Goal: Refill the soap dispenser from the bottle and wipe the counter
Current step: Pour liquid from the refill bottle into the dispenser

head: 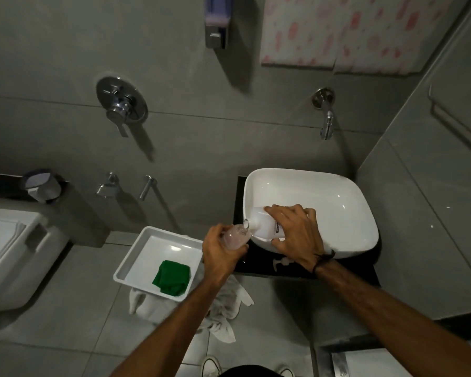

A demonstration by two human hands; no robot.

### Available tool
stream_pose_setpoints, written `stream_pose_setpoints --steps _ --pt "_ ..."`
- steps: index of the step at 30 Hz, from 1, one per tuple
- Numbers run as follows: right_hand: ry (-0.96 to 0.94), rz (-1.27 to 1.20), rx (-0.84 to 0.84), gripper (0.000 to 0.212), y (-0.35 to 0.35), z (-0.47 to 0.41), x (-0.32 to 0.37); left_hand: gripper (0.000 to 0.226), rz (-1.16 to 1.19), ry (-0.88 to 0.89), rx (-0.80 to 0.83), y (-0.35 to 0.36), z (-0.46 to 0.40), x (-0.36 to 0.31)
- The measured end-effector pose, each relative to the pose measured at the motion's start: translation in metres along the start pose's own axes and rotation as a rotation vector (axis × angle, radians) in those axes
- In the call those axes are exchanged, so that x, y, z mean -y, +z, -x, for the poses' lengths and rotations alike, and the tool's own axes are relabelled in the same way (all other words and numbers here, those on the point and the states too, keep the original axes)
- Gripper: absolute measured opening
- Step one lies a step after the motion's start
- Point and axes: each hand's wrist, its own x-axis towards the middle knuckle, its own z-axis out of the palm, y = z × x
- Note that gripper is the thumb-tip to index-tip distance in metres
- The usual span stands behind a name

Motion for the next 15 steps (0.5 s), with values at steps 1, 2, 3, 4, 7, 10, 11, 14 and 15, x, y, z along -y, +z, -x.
stream_pose_setpoints --steps 1,2,3,4,7,10,11,14,15 --pt "-0.002 0.016 0.006 0.076 -0.001 -0.001 0.001 0.064 0.003 0.001 -0.005 0.0 0.0 0.0" --pt "-0.005 0.034 0.016 0.076 -0.003 -0.002 0.001 0.063 0.006 0.0 -0.007 0.0 0.0 -0.001" --pt "-0.009 0.051 0.029 0.076 -0.004 -0.003 0.001 0.063 0.005 -0.002 -0.007 0.0 0.0 -0.001" --pt "-0.014 0.068 0.042 0.076 -0.005 -0.004 0.002 0.063 0.003 -0.004 -0.005 0.0 -0.001 -0.002" --pt "-0.029 0.126 0.073 0.076 -0.01 -0.007 0.003 0.062 0.004 -0.013 0.004 -0.001 0.0 -0.002" --pt "-0.05 0.19 0.093 0.077 -0.015 -0.009 0.004 0.063 -0.004 -0.024 0.023 0.001 0.0 -0.002" --pt "-0.057 0.206 0.1 0.076 -0.016 -0.01 0.004 0.064 -0.009 -0.027 0.028 0.001 0.0 -0.002" --pt "-0.077 0.245 0.117 0.077 -0.017 -0.01 0.004 0.064 -0.018 -0.031 0.036 0.003 0.001 -0.001" --pt "-0.079 0.253 0.124 0.077 -0.018 -0.01 0.003 0.064 -0.019 -0.032 0.038 0.003 0.001 -0.001"
